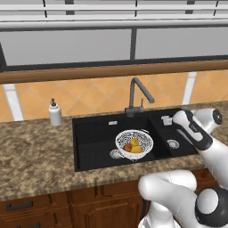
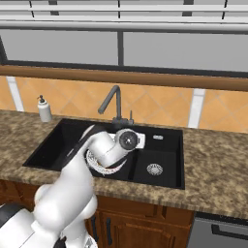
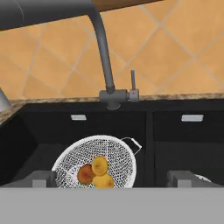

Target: Put the colander in the sink, put the peach, mango, mango in the colander, and turn on the sink faucet and pour water over the colander.

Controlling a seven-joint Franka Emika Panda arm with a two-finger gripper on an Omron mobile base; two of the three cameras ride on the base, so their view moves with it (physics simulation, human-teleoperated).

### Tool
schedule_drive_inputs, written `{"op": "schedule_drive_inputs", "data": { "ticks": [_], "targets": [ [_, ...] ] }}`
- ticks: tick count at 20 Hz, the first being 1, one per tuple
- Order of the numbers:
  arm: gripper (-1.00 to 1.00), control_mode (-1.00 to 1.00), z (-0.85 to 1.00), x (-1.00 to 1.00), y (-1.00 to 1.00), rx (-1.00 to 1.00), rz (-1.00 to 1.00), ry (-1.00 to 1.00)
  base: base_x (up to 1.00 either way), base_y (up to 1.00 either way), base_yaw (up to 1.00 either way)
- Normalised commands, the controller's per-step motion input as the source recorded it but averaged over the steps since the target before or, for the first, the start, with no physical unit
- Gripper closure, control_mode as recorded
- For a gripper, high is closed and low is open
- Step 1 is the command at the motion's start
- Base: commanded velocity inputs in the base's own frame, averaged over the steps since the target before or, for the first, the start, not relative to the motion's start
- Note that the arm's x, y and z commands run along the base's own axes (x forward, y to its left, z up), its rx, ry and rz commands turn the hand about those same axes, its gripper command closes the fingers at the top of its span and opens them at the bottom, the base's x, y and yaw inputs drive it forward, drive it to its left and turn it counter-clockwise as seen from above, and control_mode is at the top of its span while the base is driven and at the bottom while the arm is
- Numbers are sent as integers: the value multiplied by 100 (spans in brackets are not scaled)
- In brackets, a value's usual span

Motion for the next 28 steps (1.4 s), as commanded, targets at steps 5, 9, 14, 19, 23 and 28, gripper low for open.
{"op": "schedule_drive_inputs", "data": {
  "ticks": [5,9,14,19,23,28],
  "targets": [
    [-100,-100,0,46,-1,7,3,-18,0,0,0],
    [-100,-100,0,37,0,0,0,-2,0,0,0],
    [-100,-100,0,35,0,1,0,-10,0,0,0],
    [-100,-100,2,17,0,2,1,-14,0,0,0],
    [-100,-100,0,15,0,4,4,-14,0,0,0],
    [-100,-100,0,40,0,4,0,-13,0,0,0]
  ]
}}
